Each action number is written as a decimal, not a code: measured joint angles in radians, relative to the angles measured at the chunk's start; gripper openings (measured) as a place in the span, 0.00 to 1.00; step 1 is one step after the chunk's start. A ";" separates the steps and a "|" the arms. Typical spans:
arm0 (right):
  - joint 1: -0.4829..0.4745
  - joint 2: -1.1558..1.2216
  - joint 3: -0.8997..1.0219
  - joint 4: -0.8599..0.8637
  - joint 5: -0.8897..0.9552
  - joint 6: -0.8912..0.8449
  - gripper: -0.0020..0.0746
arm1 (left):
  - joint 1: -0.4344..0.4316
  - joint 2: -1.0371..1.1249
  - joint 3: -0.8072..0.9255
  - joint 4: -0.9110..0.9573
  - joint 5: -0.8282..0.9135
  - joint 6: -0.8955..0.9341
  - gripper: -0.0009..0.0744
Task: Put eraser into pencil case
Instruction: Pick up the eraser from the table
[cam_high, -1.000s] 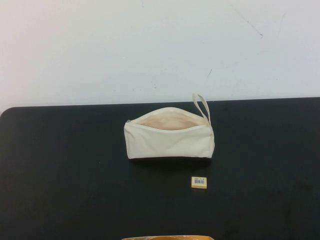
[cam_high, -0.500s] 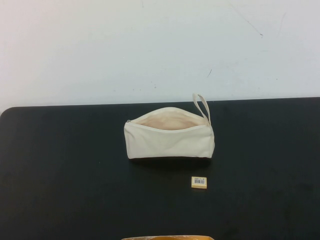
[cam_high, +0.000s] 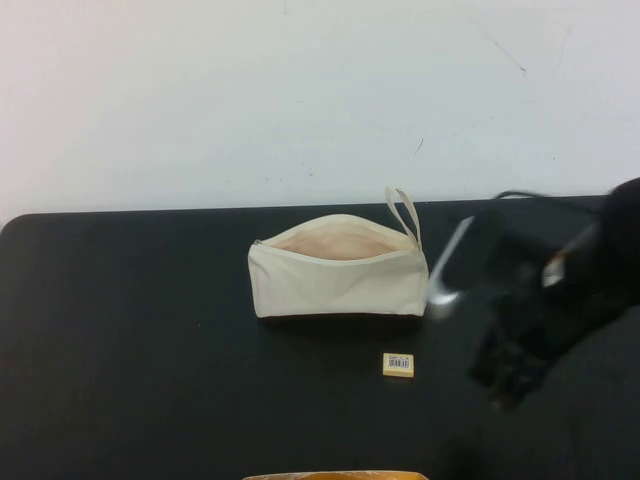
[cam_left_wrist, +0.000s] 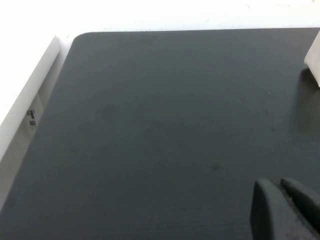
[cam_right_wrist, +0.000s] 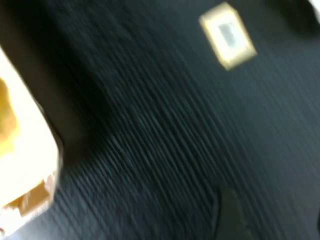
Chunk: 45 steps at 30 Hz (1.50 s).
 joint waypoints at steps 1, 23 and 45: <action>0.021 0.025 -0.005 0.002 -0.021 -0.032 0.51 | 0.000 0.000 0.000 0.000 0.000 0.000 0.01; 0.134 0.291 -0.024 0.020 -0.319 -0.216 0.73 | 0.000 0.000 0.000 0.000 0.000 0.000 0.01; 0.134 0.406 -0.158 0.034 -0.267 -0.038 0.69 | 0.000 0.000 0.000 0.000 0.000 0.000 0.01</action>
